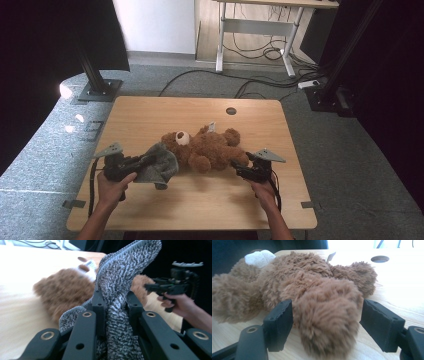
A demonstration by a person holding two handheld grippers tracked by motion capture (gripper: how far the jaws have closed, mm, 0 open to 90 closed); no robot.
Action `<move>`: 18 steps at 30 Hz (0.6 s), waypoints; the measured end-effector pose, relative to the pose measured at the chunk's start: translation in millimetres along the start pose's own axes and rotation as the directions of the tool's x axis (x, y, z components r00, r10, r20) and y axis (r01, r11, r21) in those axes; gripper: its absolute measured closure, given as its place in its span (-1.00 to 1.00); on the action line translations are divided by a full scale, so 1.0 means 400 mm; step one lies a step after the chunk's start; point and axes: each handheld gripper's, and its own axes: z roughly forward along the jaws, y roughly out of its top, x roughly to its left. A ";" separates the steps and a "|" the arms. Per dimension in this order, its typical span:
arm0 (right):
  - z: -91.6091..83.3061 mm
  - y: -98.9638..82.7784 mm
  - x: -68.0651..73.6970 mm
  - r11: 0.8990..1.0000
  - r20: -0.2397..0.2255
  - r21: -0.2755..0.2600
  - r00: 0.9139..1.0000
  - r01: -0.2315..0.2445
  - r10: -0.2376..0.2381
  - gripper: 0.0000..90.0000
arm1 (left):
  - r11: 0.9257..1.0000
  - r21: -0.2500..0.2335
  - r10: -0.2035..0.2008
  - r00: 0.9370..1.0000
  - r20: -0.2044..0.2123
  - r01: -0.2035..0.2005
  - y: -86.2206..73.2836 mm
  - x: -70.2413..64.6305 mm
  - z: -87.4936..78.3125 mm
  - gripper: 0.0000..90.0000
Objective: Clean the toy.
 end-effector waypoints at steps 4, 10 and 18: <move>0.025 -0.001 0.000 1.000 0.008 0.018 1.000 -0.002 0.002 -0.12 | 1.000 0.007 0.019 0.999 0.027 -0.020 0.038 -0.015 0.053 0.65; 0.031 -0.006 -0.005 0.999 -0.011 0.040 1.000 -0.024 0.024 0.04 | 0.999 0.031 0.035 0.997 0.064 -0.037 0.074 -0.025 0.139 0.65; 0.035 -0.011 -0.003 0.999 -0.010 0.051 1.000 -0.016 0.017 0.18 | 0.994 0.101 0.020 0.996 0.089 -0.029 0.079 -0.039 0.290 0.64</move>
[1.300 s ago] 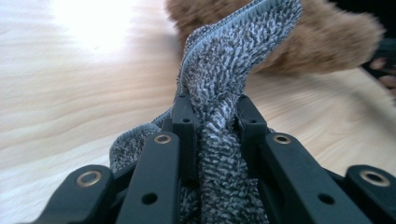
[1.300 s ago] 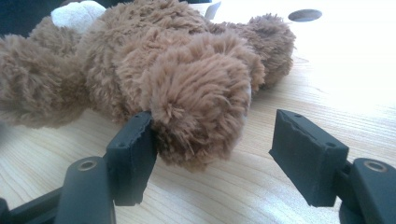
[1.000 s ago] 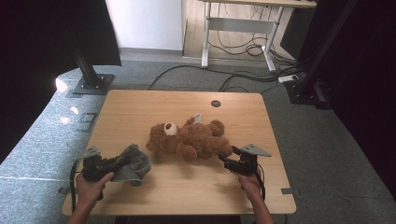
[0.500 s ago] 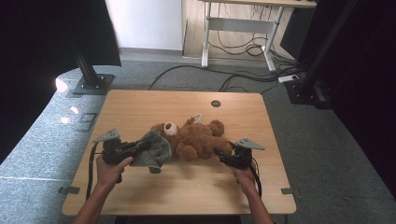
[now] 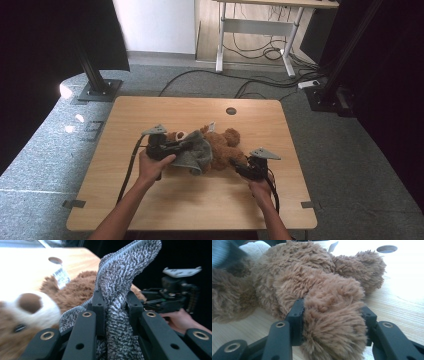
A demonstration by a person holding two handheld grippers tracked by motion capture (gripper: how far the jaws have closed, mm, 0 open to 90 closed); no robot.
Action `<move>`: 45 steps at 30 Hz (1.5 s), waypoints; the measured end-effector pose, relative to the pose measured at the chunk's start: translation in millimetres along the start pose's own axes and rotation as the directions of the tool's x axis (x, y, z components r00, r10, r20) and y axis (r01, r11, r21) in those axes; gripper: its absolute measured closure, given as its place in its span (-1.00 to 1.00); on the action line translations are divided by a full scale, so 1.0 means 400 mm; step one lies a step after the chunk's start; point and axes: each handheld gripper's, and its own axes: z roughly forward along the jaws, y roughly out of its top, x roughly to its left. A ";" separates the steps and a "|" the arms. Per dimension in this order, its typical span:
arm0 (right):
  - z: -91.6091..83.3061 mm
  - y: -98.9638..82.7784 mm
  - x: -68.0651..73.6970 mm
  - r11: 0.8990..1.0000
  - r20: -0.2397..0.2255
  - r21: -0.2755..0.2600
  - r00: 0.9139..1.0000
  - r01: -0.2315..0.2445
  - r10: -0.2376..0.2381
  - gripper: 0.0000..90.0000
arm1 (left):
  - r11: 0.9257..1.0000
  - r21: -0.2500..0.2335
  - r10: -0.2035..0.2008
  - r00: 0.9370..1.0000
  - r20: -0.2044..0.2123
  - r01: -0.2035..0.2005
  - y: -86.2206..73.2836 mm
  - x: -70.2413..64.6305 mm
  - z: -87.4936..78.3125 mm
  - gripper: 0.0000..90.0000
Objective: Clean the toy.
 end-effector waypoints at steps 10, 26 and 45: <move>-0.001 -0.009 0.004 0.999 0.006 0.024 0.999 0.033 -0.033 0.38 | 0.998 0.064 -0.002 0.996 -0.091 0.007 -0.087 0.029 0.044 0.65; -0.014 -0.016 -0.016 0.997 -0.122 0.017 0.990 0.079 -0.076 0.46 | 0.989 -0.054 -0.146 0.961 -0.234 0.137 -0.135 0.202 -0.182 0.65; -0.006 -0.019 -0.020 0.998 -0.157 -0.003 0.985 0.064 -0.064 0.47 | 1.000 0.017 0.007 0.999 0.049 -0.008 0.017 -0.067 0.088 0.64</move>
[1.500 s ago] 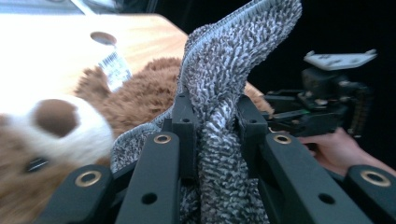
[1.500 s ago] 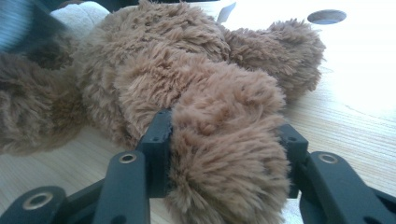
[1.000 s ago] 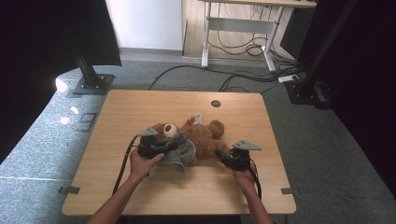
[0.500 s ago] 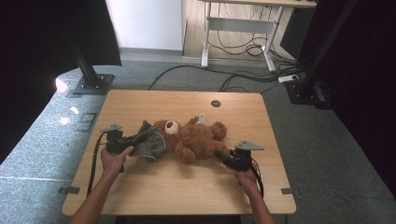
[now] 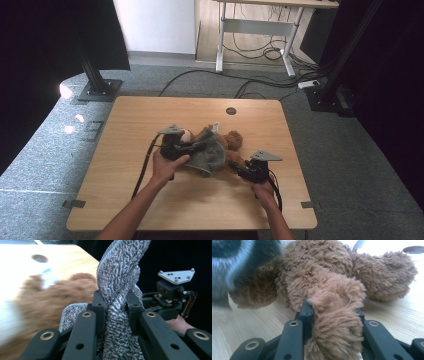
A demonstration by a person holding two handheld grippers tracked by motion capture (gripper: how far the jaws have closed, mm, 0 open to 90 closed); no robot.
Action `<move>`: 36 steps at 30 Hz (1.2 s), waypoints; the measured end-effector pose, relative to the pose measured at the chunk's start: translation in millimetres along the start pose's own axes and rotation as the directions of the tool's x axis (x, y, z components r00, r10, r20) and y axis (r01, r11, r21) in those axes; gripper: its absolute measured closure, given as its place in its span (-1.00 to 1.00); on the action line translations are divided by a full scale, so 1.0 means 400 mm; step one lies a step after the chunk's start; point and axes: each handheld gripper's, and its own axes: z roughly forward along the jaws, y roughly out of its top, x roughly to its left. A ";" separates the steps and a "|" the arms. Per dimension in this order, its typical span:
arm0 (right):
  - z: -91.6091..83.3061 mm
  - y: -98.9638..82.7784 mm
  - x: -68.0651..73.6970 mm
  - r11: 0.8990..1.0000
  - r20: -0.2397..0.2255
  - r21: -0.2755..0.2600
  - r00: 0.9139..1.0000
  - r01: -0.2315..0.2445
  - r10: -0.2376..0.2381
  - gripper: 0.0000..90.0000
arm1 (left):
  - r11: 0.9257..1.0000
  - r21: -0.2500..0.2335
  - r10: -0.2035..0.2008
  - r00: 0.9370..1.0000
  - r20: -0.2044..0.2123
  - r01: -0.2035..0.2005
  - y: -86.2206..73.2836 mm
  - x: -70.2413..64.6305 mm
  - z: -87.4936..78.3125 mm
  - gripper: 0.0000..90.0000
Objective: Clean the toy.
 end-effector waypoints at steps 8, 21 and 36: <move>-0.003 -0.002 0.002 1.000 0.000 0.006 1.000 0.006 -0.006 0.47 | 0.993 0.117 0.036 0.999 -0.041 -0.031 -0.052 -0.029 0.127 0.64; -0.008 -0.005 -0.007 1.000 -0.033 -0.002 0.999 -0.018 0.018 0.47 | 0.995 0.098 0.034 0.996 -0.086 -0.025 -0.081 0.027 0.041 0.64; -0.008 -0.008 -0.011 0.999 -0.073 -0.013 0.997 -0.031 0.030 0.47 | 0.998 0.037 -0.048 0.982 -0.182 0.055 -0.104 0.148 -0.106 0.64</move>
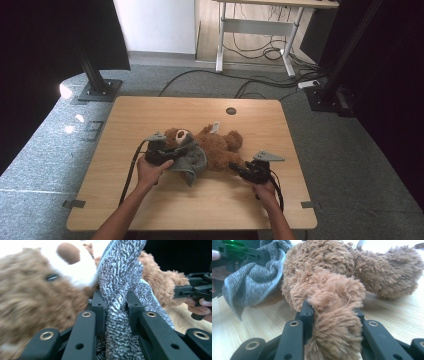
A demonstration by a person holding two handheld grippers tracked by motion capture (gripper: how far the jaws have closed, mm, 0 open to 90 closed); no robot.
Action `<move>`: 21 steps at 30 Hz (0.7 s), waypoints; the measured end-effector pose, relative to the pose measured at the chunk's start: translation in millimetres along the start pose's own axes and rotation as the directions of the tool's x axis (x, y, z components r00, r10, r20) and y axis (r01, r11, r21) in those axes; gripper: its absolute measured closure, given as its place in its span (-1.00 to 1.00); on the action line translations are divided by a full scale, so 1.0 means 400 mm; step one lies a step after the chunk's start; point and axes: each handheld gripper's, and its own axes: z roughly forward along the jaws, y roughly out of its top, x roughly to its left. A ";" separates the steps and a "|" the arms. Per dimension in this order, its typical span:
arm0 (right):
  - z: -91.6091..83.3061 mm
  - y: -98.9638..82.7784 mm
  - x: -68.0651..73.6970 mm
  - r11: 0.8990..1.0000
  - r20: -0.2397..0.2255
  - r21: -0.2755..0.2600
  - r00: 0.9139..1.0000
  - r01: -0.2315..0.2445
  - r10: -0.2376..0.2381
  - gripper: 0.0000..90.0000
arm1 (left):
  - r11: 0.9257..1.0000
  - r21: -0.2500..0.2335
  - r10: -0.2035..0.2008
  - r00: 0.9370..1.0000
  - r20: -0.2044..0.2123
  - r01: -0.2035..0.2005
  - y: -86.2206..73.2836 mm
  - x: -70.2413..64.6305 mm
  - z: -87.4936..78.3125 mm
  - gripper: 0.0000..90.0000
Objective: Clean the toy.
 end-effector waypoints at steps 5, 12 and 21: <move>0.001 0.001 0.005 1.000 -0.005 0.005 1.000 0.013 -0.013 0.47 | 1.000 -0.012 -0.014 1.000 -0.019 0.014 -0.010 0.026 -0.028 0.64; 0.000 0.001 0.008 1.000 -0.011 0.006 1.000 0.016 -0.015 0.47 | 0.998 -0.040 -0.041 0.997 -0.070 0.038 -0.022 0.070 -0.080 0.64; 0.000 0.000 0.007 1.000 -0.011 0.005 1.000 0.014 -0.014 0.47 | 0.995 -0.071 -0.081 0.995 -0.061 0.077 -0.032 0.095 -0.123 0.63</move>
